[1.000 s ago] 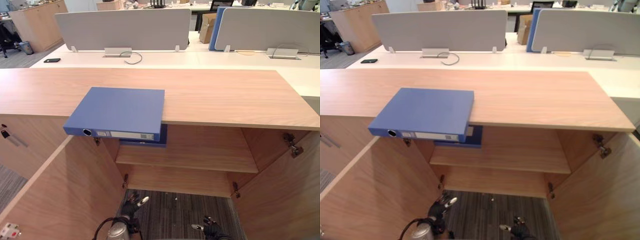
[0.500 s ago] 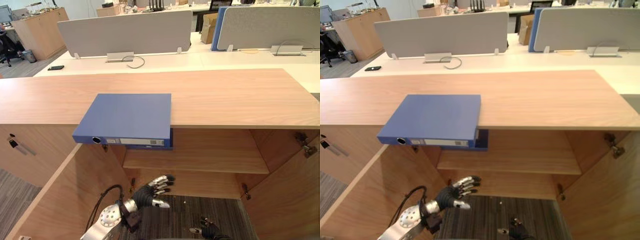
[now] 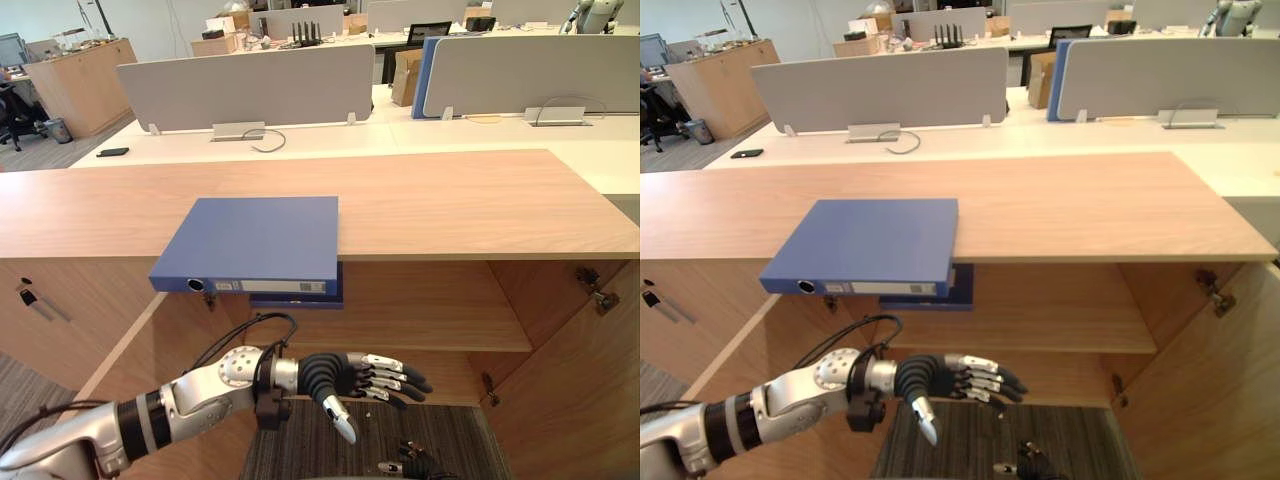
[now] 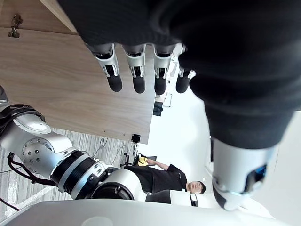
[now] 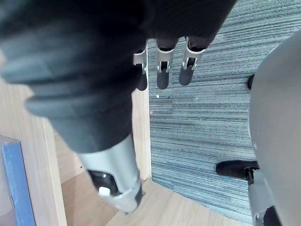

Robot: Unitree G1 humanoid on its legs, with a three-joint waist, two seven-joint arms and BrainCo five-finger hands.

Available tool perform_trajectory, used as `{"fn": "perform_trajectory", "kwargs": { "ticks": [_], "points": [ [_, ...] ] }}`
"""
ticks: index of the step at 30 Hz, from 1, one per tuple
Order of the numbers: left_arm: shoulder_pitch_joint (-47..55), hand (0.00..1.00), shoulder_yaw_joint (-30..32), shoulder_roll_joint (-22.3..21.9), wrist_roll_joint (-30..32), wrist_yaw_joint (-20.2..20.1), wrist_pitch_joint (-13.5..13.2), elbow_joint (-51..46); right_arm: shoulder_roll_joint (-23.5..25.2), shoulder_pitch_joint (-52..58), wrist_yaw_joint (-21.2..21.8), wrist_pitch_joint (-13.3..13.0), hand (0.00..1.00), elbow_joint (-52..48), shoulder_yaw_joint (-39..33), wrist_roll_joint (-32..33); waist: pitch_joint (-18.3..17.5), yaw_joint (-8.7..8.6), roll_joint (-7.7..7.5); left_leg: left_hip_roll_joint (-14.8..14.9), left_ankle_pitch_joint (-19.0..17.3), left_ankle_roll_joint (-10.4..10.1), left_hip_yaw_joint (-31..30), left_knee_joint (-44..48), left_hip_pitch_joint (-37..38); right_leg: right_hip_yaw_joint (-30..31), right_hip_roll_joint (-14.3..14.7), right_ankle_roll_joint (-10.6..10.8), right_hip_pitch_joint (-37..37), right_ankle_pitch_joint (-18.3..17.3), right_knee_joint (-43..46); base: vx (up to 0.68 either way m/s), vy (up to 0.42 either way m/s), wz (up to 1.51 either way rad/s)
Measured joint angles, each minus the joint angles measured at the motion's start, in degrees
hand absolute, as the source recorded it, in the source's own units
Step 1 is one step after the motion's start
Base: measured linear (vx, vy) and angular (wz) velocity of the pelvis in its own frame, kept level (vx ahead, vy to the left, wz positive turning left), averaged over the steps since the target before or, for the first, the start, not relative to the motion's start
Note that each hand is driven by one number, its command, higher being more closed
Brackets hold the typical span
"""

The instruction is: Walk over to the cabinet, pick up the folder, carry it to the office cabinet, place the folder inside the office cabinet, then close the office cabinet door

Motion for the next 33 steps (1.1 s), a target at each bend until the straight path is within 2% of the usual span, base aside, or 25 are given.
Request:
{"fn": "perform_trajectory", "kwargs": {
  "ticks": [3,4,5,6,7,8,9,10,11,12,14,16,17,18,20,21,22,28,33],
  "points": [
    [-1.3,0.0,3.0,1.4,-1.2,-0.3,0.2,-3.2,-0.2,0.1,0.1,-0.2,0.0,0.2,-1.1,0.0,-0.3,0.08,0.61,0.2,0.1,-0.1,-0.2,0.0,-0.1,0.1,0.2,0.0,0.0,0.0,-0.1,-0.04,-0.022,0.01],
    [-0.7,0.0,9.0,2.1,-1.3,-0.3,0.2,-5.9,-0.4,0.2,0.1,-0.2,0.0,0.3,-2.0,0.0,-0.3,0.22,0.97,0.2,0.2,-0.1,-0.3,0.0,0.0,0.1,0.3,0.0,0.1,0.0,-0.1,-0.05,-0.013,-0.01],
    [1.5,0.0,18.2,2.0,-2.1,0.0,-0.8,-8.7,-0.6,0.2,0.1,-0.2,0.0,0.3,-2.2,0.1,-0.3,0.23,1.24,0.2,0.2,-0.1,-0.4,0.0,0.2,0.1,0.3,0.0,0.3,0.0,-0.1,-0.07,-0.009,-0.01],
    [3.0,0.0,23.6,1.8,-2.8,0.3,-1.8,-10.2,-0.7,0.3,0.2,-0.3,0.0,0.3,-2.2,0.1,-0.3,0.24,1.27,0.2,0.2,-0.1,-0.4,0.0,0.3,0.2,0.3,0.0,0.3,0.0,-0.1,-0.07,-0.002,-0.02],
    [6.1,0.0,33.4,1.3,-3.4,1.6,-4.2,-13.3,-0.8,0.4,0.4,-0.5,0.0,0.3,-2.4,0.2,-0.3,0.27,1.3,0.2,0.2,0.0,-0.4,0.0,0.4,0.2,0.4,0.0,0.5,0.0,-0.1,-0.05,0.0,0.0],
    [7.6,0.0,38.0,0.7,-3.4,2.3,-5.4,-14.7,-0.8,0.6,0.4,-0.6,0.0,0.3,-2.9,0.3,-0.3,0.43,1.34,0.2,0.2,0.0,-0.5,0.0,0.5,0.2,0.4,-0.1,0.6,0.0,-0.1,-0.04,0.001,0.04],
    [10.6,0.0,46.0,-1.7,-2.8,4.6,-8.1,-17.6,-0.7,0.8,0.6,-0.7,0.0,0.6,-4.3,0.6,-0.2,0.88,1.24,0.2,0.2,0.0,-0.8,0.0,0.7,0.2,0.4,-0.1,1.0,0.0,-0.3,-0.02,0.002,0.06],
    [12.7,0.0,50.6,-4.1,-1.2,6.7,-10.2,-19.5,-0.8,0.9,0.6,-0.8,0.0,1.1,-5.1,1.2,0.0,1.31,1.21,0.1,0.2,0.0,-1.0,0.0,1.2,0.2,0.4,-0.1,1.6,0.0,-0.4,-0.06,0.003,0.12],
    [16.4,0.0,56.2,-7.9,3.6,10.4,-13.3,-22.4,-0.8,1.1,0.6,-0.9,0.0,2.0,-6.8,1.9,0.4,1.87,1.04,0.1,0.2,0.0,-1.5,0.0,1.5,0.2,0.4,-0.2,2.2,-0.1,-0.7,-0.07,0.001,0.14],
    [18.7,0.0,58.3,-9.9,7.1,12.7,-14.7,-24.0,-1.0,1.1,0.6,-1.0,0.0,2.6,-7.3,2.3,0.3,2.3,1.12,0.0,0.2,0.0,-1.8,-0.1,1.4,0.1,0.4,-0.4,2.2,-0.2,-0.8,-0.09,-0.002,0.17],
    [21.6,0.0,60.1,-12.6,14.9,17.1,-16.4,-26.3,-1.0,1.3,0.6,-0.9,0.0,3.0,-8.5,2.3,0.4,3.02,1.02,0.0,0.3,-0.1,-2.3,-0.3,1.3,-0.1,0.5,-0.7,2.2,-0.4,-0.8,-0.06,-0.009,0.13],
    [23.9,0.0,61.3,-15.9,28.5,23.2,-17.9,-27.7,-1.1,1.2,0.6,-0.9,0.0,3.6,-8.8,2.5,0.5,3.43,0.95,0.1,0.5,-0.1,-2.6,-0.3,1.4,-0.1,0.7,-0.6,2.2,-0.4,-0.8,-0.06,-0.011,0.05],
    [24.3,0.0,61.9,-17.8,37.0,27.3,-18.2,-28.0,-1.0,1.2,0.6,-1.0,0.0,3.6,-8.8,2.5,0.5,3.35,0.94,0.2,0.6,-0.1,-2.6,-0.3,1.4,-0.1,0.7,-0.5,2.2,-0.4,-0.8,-0.05,-0.009,0.01],
    [24.3,0.0,62.0,-18.8,41.1,29.1,-18.3,-28.0,-1.0,1.2,0.6,-1.0,0.0,3.6,-8.8,2.5,0.5,3.31,0.92,0.2,0.6,-0.1,-2.6,-0.3,1.4,-0.1,0.8,-0.4,2.2,-0.3,-0.8,-0.04,-0.007,0.0],
    [24.4,0.0,62.1,-21.6,54.4,36.0,-18.7,-28.0,-1.0,1.2,0.6,-1.0,0.0,3.6,-8.8,2.5,0.5,3.19,0.85,0.3,0.7,-0.2,-2.6,-0.3,1.3,-0.1,0.8,-0.4,2.2,-0.3,-0.8,-0.02,-0.003,0.0],
    [24.4,0.0,62.0,-22.0,57.4,37.4,-18.7,-28.0,-1.0,1.2,0.6,-1.0,0.0,3.6,-8.7,2.5,0.5,3.18,0.82,0.3,0.7,-0.2,-2.6,-0.3,1.3,-0.1,0.8,-0.4,2.2,-0.3,-0.8,0.0,0.0,0.0],
    [24.4,0.0,62.0,-22.5,63.0,39.9,-18.8,-28.0,-1.0,1.2,0.6,-1.0,0.0,3.6,-8.6,2.4,0.6,3.16,0.78,0.3,0.7,-0.2,-2.6,-0.3,1.3,-0.1,0.8,-0.4,2.1,-0.3,-0.8,0.0,0.0,0.0],
    [24.3,0.0,56.4,-21.4,79.5,44.9,-19.1,-26.9,-1.0,1.1,0.3,-1.1,0.0,2.6,-5.0,2.3,1.1,3.08,-0.01,0.5,0.7,-0.2,-2.2,-0.3,1.3,0.0,1.0,-0.5,2.1,-0.2,-0.9,0.0,-0.001,-0.01],
    [22.9,0.0,51.6,-15.7,91.2,47.7,-18.9,-20.0,-1.0,0.9,-0.2,-1.2,0.0,2.5,-3.7,2.3,1.1,3.01,-0.21,1.0,0.8,-0.3,-1.5,-0.3,1.3,0.7,1.4,-0.7,1.7,-0.1,-0.9,-0.04,-0.004,-0.06]
  ]
}}
